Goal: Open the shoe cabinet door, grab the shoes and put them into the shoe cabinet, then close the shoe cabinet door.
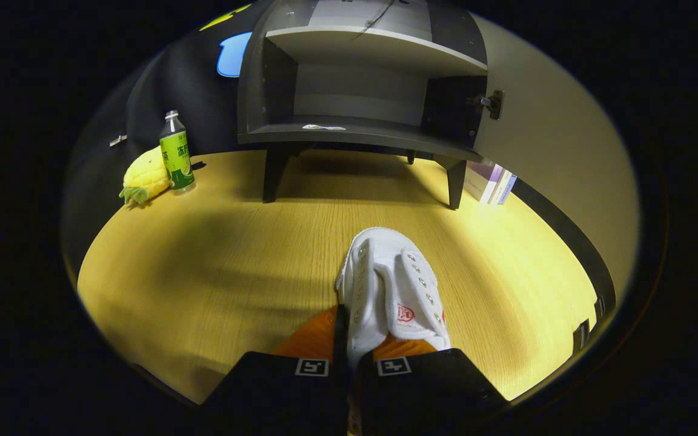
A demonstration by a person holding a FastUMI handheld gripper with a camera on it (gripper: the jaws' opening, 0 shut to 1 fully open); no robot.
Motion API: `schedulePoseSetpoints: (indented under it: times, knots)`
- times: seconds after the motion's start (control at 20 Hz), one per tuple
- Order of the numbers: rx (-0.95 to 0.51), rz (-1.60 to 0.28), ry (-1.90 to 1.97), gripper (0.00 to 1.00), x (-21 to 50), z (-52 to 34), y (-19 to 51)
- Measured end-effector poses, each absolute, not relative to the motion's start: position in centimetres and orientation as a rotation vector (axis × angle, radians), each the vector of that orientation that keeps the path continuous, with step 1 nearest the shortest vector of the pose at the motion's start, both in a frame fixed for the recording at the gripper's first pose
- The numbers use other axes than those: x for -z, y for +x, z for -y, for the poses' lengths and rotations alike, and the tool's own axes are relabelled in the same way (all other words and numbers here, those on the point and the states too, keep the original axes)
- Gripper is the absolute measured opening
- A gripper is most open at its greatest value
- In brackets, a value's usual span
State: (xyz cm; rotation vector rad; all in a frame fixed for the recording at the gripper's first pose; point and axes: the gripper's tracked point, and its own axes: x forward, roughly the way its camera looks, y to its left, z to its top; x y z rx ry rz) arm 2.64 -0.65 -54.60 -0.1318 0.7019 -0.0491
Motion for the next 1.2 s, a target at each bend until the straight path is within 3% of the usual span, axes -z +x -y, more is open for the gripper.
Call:
schedulePoseSetpoints:
  times: [0.1, 0.15, 0.75, 1.2]
  knots:
    - [0.030, -0.697, -0.125, 0.14, 54.2, 0.4, 2.4]
    - [0.027, -0.705, -0.115, 0.05, 55.1, 0.6, 3.0]
    - [-0.103, -0.779, -0.001, 0.04, 51.9, 1.0, 1.6]
    - [-0.092, -0.660, 0.036, 0.04, 37.1, 1.0, 3.4]
